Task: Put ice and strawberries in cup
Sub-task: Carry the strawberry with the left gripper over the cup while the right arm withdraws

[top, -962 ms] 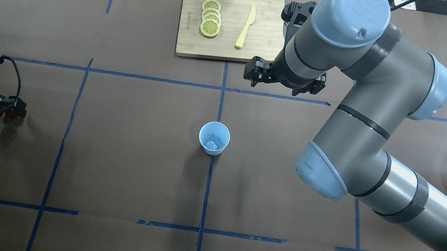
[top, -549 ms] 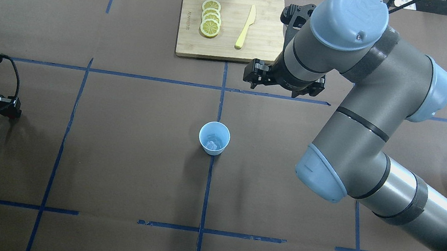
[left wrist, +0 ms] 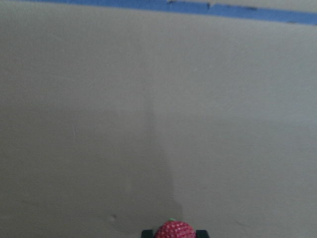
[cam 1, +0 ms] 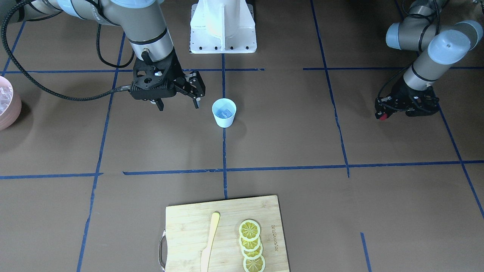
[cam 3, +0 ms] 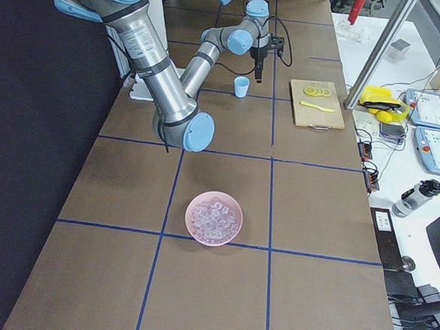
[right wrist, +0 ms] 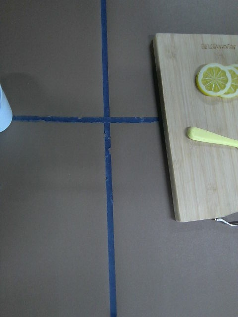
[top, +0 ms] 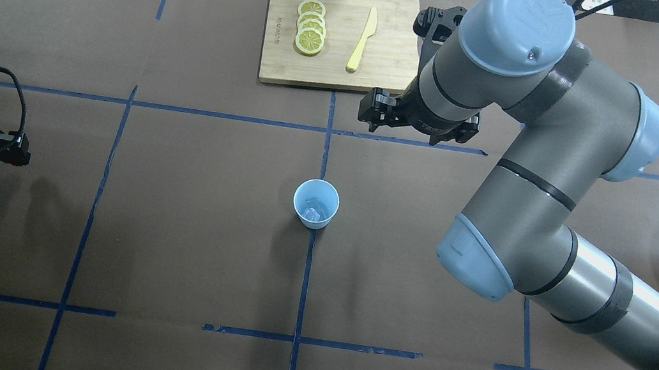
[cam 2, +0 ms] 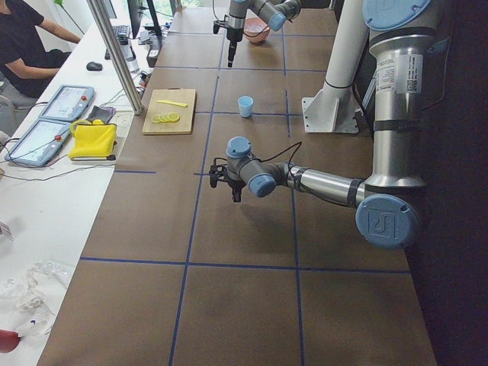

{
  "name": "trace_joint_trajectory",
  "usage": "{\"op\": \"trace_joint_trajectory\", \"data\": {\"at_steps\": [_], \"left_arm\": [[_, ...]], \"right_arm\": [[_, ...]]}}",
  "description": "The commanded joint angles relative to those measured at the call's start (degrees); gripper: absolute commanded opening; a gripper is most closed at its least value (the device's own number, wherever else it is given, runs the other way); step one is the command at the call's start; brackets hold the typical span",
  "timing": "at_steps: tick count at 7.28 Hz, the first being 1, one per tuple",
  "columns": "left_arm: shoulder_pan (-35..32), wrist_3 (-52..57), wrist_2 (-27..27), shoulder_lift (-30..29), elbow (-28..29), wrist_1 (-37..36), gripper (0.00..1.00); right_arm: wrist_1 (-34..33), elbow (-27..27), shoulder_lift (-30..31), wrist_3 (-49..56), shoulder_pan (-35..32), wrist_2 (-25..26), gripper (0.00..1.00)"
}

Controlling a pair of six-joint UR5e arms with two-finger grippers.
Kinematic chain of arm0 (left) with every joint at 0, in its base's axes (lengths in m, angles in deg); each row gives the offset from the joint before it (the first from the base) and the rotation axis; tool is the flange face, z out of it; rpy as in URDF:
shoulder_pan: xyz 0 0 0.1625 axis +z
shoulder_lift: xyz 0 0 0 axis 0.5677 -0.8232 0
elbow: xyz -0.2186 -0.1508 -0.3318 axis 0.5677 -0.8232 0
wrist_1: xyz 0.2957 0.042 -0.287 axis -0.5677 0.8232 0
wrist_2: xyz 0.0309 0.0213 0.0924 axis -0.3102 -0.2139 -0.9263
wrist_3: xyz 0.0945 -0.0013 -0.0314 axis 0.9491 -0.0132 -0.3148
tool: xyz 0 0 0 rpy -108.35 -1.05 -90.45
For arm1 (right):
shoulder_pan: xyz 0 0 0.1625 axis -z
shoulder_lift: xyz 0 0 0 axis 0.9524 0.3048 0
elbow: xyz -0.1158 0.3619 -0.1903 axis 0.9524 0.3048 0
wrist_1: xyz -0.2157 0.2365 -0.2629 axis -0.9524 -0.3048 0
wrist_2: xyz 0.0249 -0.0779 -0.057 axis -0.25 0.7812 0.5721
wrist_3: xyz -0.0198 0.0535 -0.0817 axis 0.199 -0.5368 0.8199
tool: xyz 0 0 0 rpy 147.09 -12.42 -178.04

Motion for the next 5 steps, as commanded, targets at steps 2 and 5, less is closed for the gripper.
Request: {"op": "trace_joint_trajectory", "data": {"at_steps": [2, 5], "left_arm": [[-0.2, -1.0, 0.1, -12.6, -10.6, -26.7, 0.00], [8.5, -12.5, -0.2, -30.7, -10.0, -38.9, 0.00]], "right_arm": [[0.1, -6.5, 7.2, 7.2, -3.4, -1.6, 0.99], [0.3, -8.3, 18.5, 22.6, -15.7, -9.5, 0.99]]}}
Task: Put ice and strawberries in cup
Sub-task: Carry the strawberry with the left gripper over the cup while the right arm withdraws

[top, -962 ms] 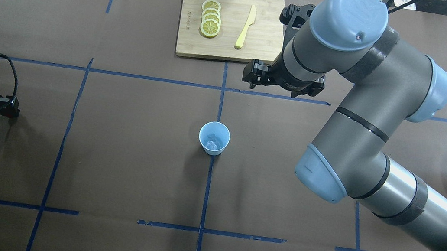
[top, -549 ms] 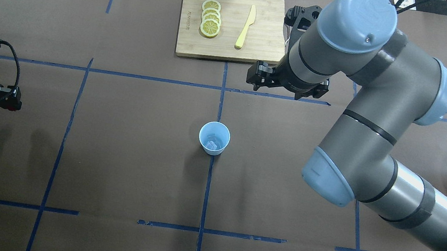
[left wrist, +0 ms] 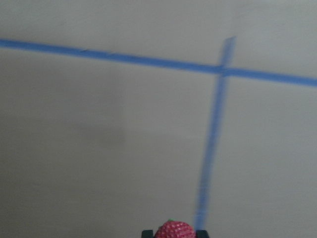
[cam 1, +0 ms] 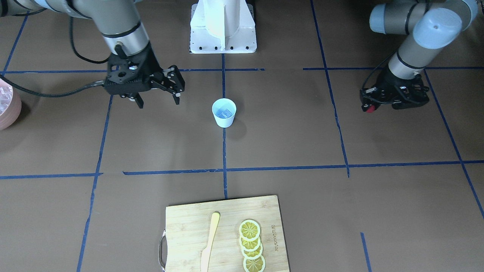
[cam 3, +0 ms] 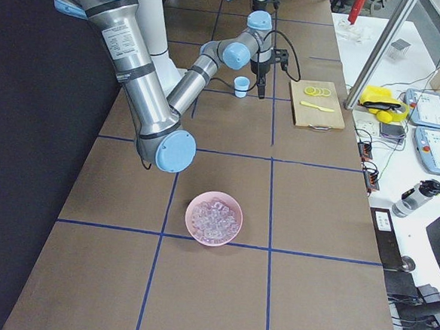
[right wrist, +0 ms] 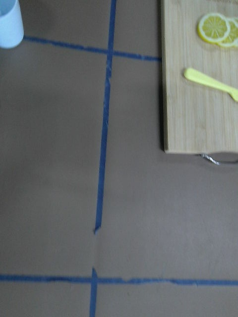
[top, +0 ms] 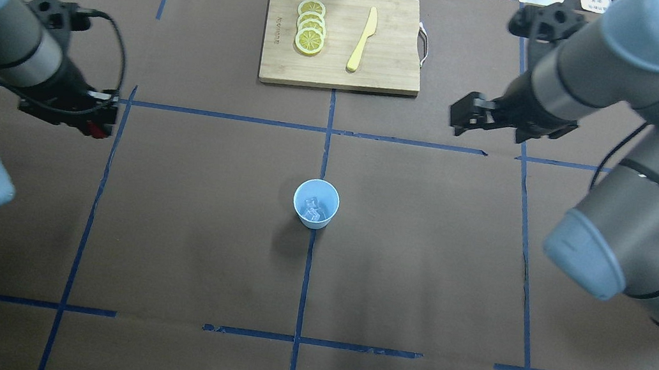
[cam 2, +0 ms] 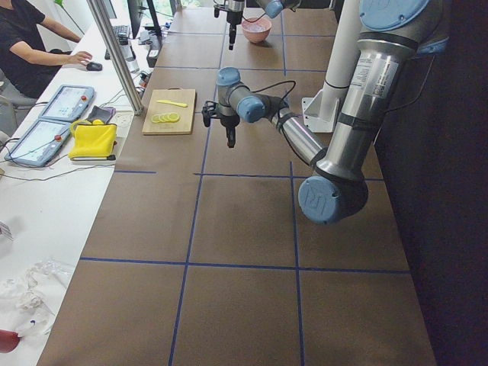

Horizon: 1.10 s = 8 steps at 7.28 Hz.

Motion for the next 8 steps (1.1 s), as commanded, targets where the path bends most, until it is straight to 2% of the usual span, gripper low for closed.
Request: {"op": "trace_joint_trajectory", "data": {"at_steps": [1, 3, 4, 5, 6, 8], "left_arm": [[6.9, -6.9, -1.9, -12.1, 2.3, -5.2, 0.00], [10.4, -9.4, -3.3, -19.8, 8.8, -5.2, 0.00], [11.8, -11.8, -3.9, -23.3, 11.7, -5.1, 0.00], [14.4, -13.3, -6.1, -25.0, 13.1, -5.1, 0.00], [16.2, -13.9, -7.0, -25.9, 13.7, -5.0, 0.00], [16.3, -14.1, -7.1, -28.4, 17.9, -4.3, 0.00]], "right_arm": [[-0.1, 0.3, 9.3, 15.8, -11.0, -4.9, 0.99], [0.0, 7.1, 12.6, 31.5, -21.9, -12.1, 0.99], [0.0, 9.5, 13.6, 37.1, -25.0, -12.8, 0.99], [-0.1, 12.1, 14.1, 42.5, -27.8, -13.3, 0.99], [0.0, 15.9, 14.1, 47.3, -31.0, -16.8, 0.99], [0.0, 17.8, 14.9, 52.6, -34.0, -18.1, 0.99]]}}
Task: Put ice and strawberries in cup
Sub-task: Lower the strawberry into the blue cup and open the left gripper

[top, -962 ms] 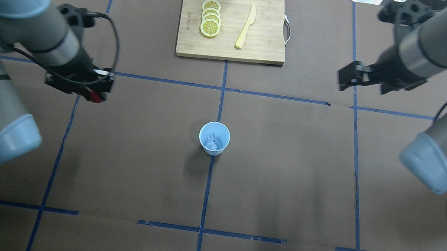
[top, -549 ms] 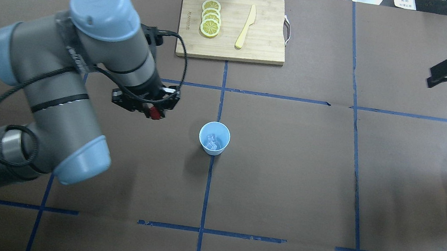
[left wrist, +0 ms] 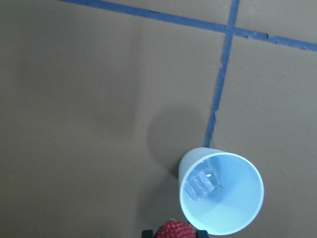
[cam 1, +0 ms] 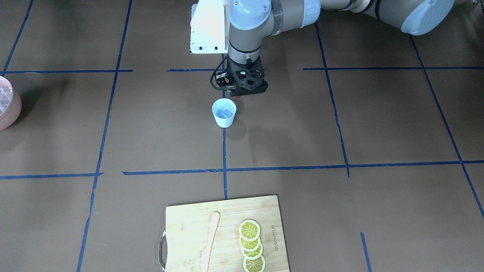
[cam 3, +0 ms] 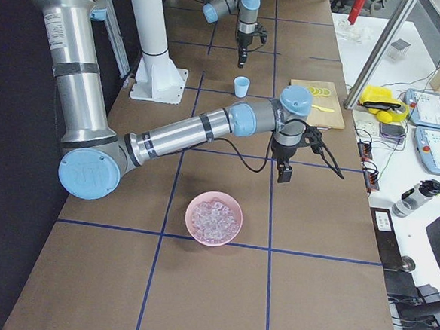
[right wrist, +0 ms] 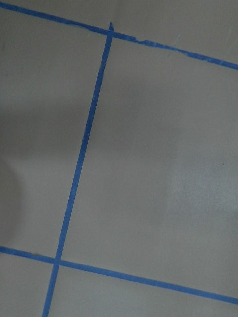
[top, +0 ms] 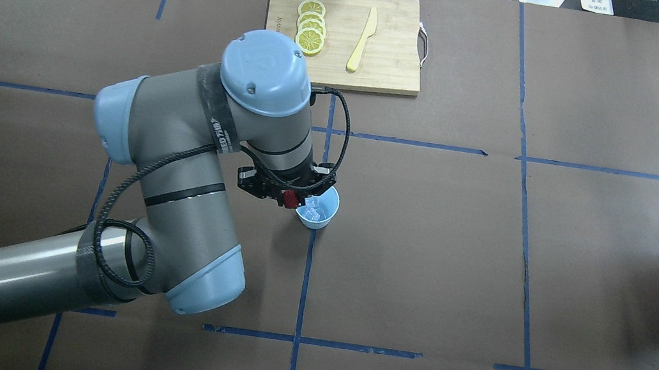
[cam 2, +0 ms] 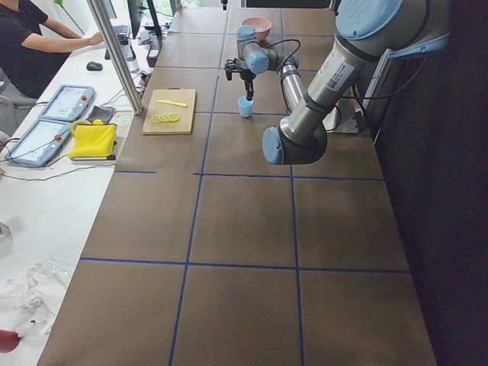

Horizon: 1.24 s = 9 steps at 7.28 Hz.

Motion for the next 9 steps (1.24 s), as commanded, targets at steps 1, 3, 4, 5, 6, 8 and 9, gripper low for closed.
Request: {"op": "trace_joint_trajectory", "data": {"at_steps": [1, 3, 4, 5, 6, 8, 9], "left_arm": [[0.4, -0.1, -0.2, -1.5, 2.8, 1.0, 0.00], [0.4, 0.0, -0.2, -2.9, 7.2, 5.2, 0.00], [0.4, 0.0, -0.2, -3.1, 7.7, 5.8, 0.01], [0.4, 0.1, -0.2, -3.1, 7.7, 5.8, 0.01], [0.4, 0.2, -0.2, -3.0, 7.7, 5.8, 0.05], [0.4, 0.4, -0.2, -2.8, 7.5, 5.7, 0.99], [0.4, 0.2, -0.5, -2.8, 7.3, 5.7, 1.00]], "right_arm": [[0.0, 1.3, 1.6, 4.6, -2.1, -2.1, 0.99], [0.0, 1.3, 1.7, 4.6, -2.6, -2.2, 0.99], [0.0, 1.2, 1.7, 4.6, -2.6, -2.2, 0.99], [0.0, 1.2, 1.6, 4.6, -2.6, -2.2, 0.99], [0.0, 1.2, 1.7, 4.6, -2.6, -2.2, 0.99], [0.0, 1.2, 1.7, 4.6, -2.7, -2.2, 0.99], [0.0, 1.2, 1.7, 4.6, -3.2, -2.2, 0.99]]}}
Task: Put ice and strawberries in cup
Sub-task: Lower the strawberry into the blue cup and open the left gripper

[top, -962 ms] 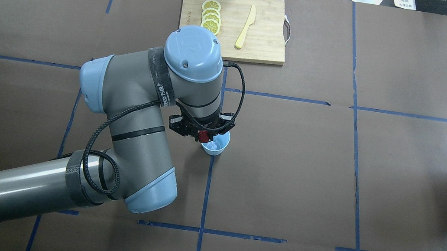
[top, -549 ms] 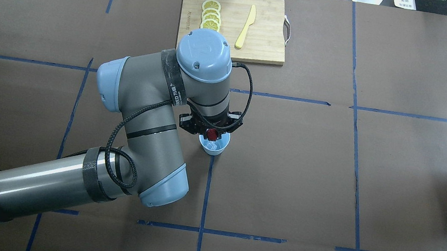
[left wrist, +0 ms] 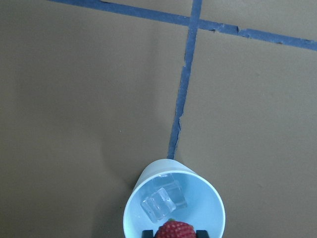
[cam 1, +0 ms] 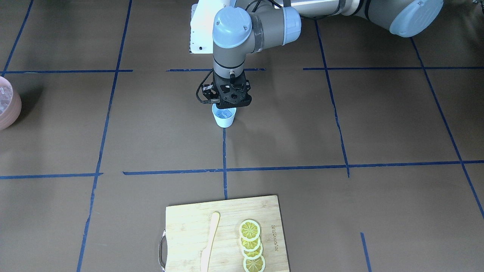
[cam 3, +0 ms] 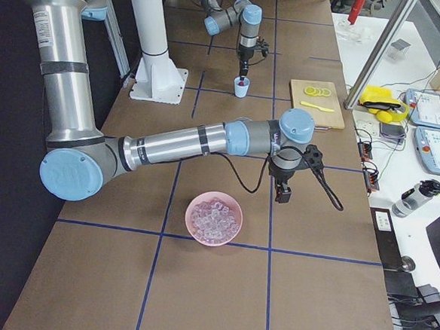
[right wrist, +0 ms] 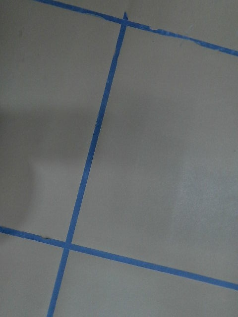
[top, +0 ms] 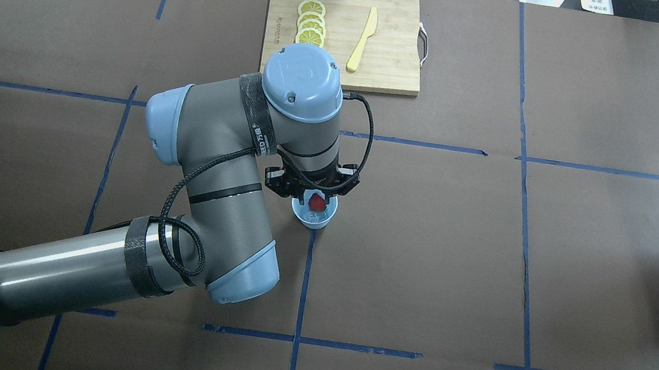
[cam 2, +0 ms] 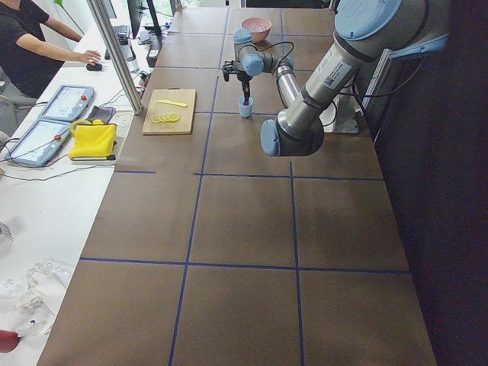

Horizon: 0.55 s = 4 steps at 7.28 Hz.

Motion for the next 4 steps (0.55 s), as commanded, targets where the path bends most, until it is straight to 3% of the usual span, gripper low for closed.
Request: {"op": "trace_joint_trajectory", "data": {"at_steps": [1, 3, 4], "left_arm": [[-0.1, 0.0, -0.3, 0.0, -0.4, -0.1, 1.00], [-2.6, 2.0, 0.0, 0.7, -1.7, -2.0, 1.00], [-4.7, 7.5, 0.2, 2.1, -5.4, -7.4, 1.00]], "right_arm": [[0.0, 0.1, 0.0, 0.0, -0.7, 0.0, 0.99], [0.0, 2.3, 0.2, 2.9, -2.2, 0.0, 0.99], [0.0, 4.1, 0.4, 6.3, -3.5, 0.0, 0.99]]}}
